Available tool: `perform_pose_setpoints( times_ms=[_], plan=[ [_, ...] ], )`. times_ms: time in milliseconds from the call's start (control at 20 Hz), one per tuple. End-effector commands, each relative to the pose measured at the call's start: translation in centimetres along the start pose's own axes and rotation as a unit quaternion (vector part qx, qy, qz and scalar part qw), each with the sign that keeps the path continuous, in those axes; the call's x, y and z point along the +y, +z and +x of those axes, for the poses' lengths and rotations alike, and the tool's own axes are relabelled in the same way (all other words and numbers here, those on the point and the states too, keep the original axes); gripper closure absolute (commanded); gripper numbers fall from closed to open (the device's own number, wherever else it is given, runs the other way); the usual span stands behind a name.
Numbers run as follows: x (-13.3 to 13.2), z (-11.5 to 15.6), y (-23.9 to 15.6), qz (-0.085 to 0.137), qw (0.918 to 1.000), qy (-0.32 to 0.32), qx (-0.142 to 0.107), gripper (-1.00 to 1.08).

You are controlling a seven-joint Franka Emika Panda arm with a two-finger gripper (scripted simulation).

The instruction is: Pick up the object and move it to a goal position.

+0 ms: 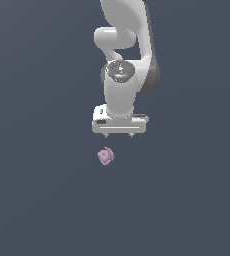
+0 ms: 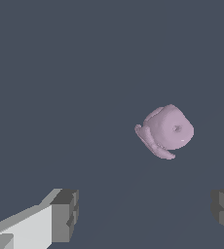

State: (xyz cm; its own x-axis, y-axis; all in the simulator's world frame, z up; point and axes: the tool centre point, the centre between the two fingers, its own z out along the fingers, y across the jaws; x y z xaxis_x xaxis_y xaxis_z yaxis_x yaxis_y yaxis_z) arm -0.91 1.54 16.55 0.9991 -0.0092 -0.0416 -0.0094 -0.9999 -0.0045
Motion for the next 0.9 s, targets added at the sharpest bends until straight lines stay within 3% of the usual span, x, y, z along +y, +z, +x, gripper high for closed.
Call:
perform_pose_setpoints(
  times_ms=[0,450,850],
  plan=[
    [0.0,0.0,0.0,0.0,1.0,0.0,0.0,-0.92],
    [-1.0,0.8,-1.2,-0.006,0.9992,-0.034,0.018,-0.92],
    [-1.0,0.9,-1.1,-0.006,0.9991,-0.038,0.018,-0.92]
  ],
)
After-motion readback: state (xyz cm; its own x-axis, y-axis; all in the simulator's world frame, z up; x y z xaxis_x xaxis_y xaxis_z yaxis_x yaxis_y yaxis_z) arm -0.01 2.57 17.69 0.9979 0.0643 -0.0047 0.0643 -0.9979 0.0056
